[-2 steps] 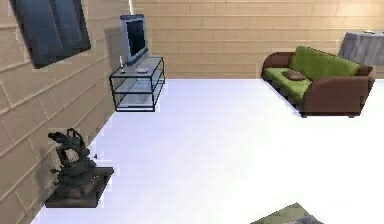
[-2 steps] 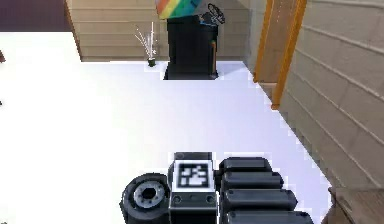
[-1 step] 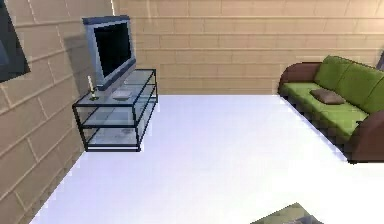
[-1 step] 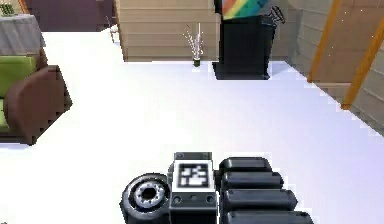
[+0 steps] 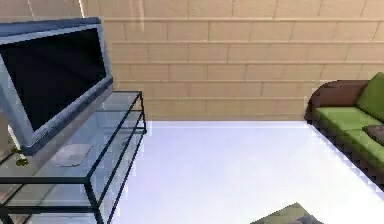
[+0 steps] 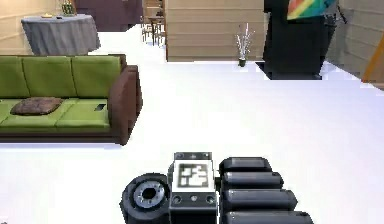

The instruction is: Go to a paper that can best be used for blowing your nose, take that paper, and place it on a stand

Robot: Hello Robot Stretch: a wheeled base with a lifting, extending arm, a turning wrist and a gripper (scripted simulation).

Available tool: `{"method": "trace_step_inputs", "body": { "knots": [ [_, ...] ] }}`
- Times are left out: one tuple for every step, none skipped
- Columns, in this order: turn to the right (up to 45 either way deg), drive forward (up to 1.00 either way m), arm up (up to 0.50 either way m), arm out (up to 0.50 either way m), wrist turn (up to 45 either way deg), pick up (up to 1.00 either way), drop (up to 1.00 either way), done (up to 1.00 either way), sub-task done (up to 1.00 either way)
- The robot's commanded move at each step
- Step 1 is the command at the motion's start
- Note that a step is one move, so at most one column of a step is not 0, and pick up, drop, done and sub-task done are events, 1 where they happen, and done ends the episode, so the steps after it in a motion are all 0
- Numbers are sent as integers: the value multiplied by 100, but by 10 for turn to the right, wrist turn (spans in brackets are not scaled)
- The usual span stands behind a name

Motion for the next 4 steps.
{"method": "trace_step_inputs", "body": {
  "knots": [
    [0, 65, 0, 0, 0, 0, 0, 0, 0],
    [0, 95, 0, 0, 0, 0, 0, 0, 0],
    [-30, 0, 0, 0, 0, 0, 0, 0, 0],
    [60, 0, 0, 0, 0, 0, 0, 0, 0]
  ]
}}
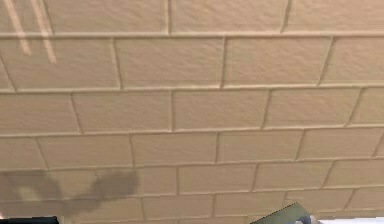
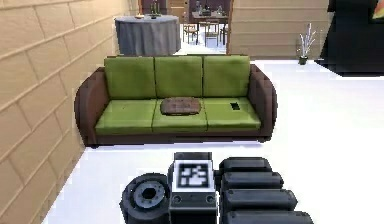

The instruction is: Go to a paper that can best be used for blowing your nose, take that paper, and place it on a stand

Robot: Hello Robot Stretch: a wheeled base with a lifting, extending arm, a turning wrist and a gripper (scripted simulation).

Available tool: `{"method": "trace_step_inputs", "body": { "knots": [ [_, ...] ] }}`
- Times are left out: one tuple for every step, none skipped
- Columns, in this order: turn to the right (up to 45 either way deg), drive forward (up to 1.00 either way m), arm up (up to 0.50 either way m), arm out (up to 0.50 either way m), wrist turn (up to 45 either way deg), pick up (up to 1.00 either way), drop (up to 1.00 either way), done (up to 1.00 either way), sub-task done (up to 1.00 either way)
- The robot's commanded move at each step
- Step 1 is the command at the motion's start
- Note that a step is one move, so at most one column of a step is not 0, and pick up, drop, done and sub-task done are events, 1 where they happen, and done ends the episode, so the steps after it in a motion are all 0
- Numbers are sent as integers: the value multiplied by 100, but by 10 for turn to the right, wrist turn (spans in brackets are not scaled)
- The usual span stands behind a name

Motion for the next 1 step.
{"method": "trace_step_inputs", "body": {
  "knots": [
    [-30, 0, 0, 0, 0, 0, 0, 0, 0]
  ]
}}
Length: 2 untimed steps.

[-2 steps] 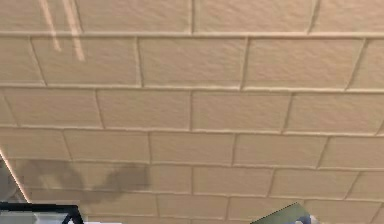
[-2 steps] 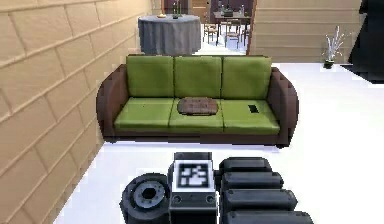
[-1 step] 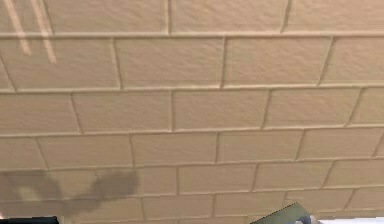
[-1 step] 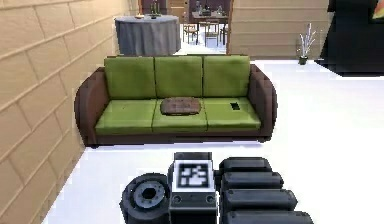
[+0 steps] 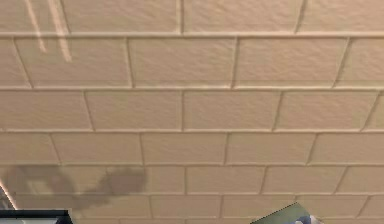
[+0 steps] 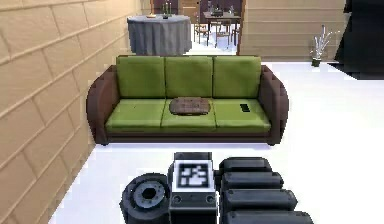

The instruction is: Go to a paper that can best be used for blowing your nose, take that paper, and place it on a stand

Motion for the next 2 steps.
{"method": "trace_step_inputs", "body": {
  "knots": [
    [-30, 0, 0, 0, 0, 0, 0, 0, 0],
    [60, 0, 0, 0, 0, 0, 0, 0, 0]
  ]
}}
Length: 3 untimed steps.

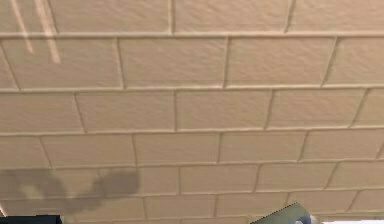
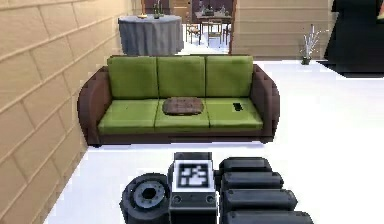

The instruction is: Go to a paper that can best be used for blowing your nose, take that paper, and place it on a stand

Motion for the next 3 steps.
{"method": "trace_step_inputs", "body": {
  "knots": [
    [-450, 0, 0, 0, 0, 0, 0, 0, 0],
    [-450, 0, 0, 0, 0, 0, 0, 0, 0],
    [-90, 0, 0, 0, 0, 0, 0, 0, 0]
  ]
}}
